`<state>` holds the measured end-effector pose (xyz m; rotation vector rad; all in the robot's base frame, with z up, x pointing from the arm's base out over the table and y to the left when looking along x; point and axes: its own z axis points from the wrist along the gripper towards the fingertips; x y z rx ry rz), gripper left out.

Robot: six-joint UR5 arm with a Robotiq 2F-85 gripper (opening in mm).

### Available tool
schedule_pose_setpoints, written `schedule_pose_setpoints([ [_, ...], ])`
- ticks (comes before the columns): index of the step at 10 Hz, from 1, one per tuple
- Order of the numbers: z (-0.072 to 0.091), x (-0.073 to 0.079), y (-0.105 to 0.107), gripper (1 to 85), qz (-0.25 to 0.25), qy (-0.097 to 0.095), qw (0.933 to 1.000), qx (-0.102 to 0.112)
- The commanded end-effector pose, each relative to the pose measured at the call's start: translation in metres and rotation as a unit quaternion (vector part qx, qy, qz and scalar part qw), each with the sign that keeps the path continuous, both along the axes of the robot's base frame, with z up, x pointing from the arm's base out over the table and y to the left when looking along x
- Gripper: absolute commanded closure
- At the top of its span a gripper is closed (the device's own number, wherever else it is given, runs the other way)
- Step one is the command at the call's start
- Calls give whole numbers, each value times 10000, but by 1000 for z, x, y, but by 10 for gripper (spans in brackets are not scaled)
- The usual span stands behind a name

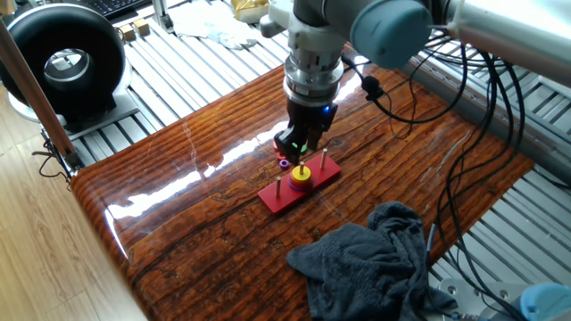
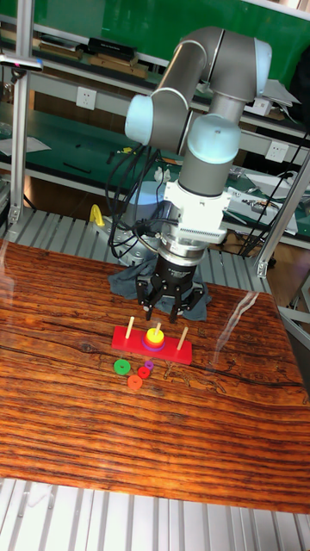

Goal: Take out one Hanoi block and throw it aside

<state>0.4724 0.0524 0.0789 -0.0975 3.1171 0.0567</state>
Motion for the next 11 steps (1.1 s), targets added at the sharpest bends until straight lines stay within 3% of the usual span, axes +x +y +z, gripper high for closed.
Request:
schedule_pose_setpoints([
  [1,-4,2,7,367,-22,-80,9999,119],
  [7,-7,8,0,363,113,-229,9997,-17],
  [11,-11,-3,5,363,157,-25,9998,99],
])
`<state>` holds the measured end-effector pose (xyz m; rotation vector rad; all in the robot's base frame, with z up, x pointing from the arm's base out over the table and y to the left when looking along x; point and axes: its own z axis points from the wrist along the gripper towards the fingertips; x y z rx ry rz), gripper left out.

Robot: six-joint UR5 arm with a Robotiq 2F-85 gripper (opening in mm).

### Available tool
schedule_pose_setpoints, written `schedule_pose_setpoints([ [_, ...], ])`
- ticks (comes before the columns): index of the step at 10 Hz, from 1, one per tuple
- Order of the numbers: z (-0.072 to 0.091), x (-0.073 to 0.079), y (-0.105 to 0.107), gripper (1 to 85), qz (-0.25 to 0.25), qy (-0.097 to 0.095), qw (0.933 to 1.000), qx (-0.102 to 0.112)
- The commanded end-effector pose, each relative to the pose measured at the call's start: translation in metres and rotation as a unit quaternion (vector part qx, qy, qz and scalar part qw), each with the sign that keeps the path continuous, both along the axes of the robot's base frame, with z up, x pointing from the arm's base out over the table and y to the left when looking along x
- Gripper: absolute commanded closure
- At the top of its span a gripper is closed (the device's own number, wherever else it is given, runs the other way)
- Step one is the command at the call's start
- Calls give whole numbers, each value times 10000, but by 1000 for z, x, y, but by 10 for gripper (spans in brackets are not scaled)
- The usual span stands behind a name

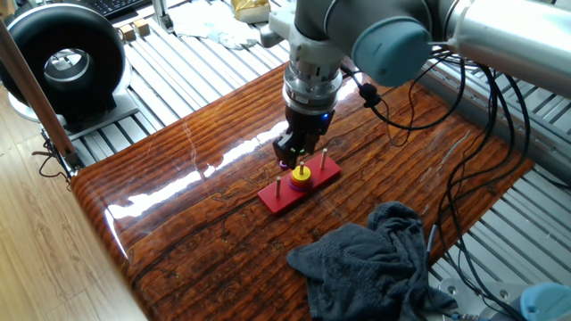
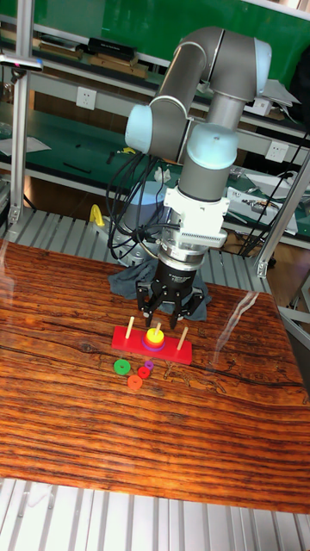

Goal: Take out one Hanoi block and throw it aside

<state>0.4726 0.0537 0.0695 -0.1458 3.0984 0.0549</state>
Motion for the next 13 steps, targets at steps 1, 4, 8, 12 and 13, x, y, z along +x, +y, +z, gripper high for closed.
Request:
schedule_pose_setpoints([
  [1,-4,-4,8,363,-5,56,9998,194],
  [4,-12,-4,6,363,31,8,9999,170],
  [8,-12,-4,-2,363,69,0,10000,23],
  [12,-13,-6,-1,363,90,-47,9999,90],
  [13,-13,-6,0,363,96,-71,9999,121],
])
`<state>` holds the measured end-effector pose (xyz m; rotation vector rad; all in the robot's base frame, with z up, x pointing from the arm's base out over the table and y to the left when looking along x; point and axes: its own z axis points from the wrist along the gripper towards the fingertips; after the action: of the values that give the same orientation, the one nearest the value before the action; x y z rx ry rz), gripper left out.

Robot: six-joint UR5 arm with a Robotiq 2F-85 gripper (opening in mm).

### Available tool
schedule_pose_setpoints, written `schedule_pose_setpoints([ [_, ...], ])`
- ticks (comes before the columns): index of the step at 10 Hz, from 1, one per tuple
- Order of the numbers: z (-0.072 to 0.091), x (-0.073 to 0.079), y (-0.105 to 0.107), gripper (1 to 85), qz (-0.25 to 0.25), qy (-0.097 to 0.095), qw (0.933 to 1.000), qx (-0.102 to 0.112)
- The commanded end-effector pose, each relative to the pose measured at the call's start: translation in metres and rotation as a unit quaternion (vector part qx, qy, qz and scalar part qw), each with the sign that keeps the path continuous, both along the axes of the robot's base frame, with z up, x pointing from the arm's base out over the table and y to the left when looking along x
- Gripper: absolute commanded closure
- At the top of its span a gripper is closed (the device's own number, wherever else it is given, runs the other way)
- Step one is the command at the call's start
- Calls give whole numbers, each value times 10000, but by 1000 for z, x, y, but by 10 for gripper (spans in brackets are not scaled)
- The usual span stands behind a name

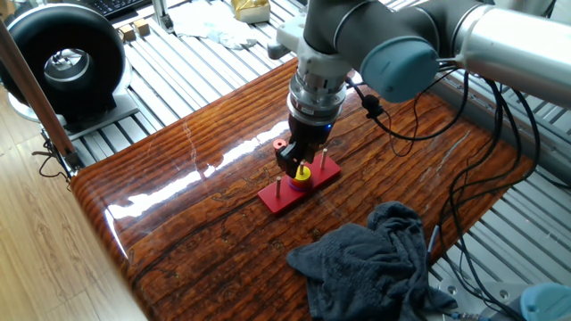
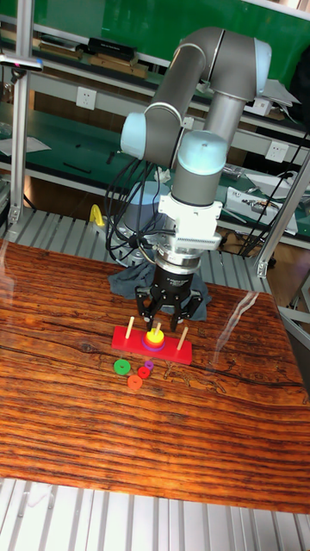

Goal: Take out one Hanoi block and throw it aside

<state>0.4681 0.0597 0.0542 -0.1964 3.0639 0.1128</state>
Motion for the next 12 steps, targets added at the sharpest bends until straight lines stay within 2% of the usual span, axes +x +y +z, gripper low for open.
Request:
schedule_pose_setpoints([
  [1,1,-6,-2,357,22,122,9999,-25],
  [2,0,-17,-10,353,-7,331,9993,-169],
  [3,0,-31,-12,353,-58,601,9979,-223],
  [4,1,-40,-10,353,-100,788,9967,-186],
  [6,2,-50,-7,357,-176,984,9949,-131],
  [7,2,-51,-7,363,-214,994,9947,-132],
  [8,2,-47,-5,363,-214,926,9954,-92],
  [10,2,-45,-8,363,-229,879,9958,-144],
  [11,1,-40,-18,363,-210,797,9961,-325],
  [12,1,-32,-19,363,-303,631,9969,-359],
])
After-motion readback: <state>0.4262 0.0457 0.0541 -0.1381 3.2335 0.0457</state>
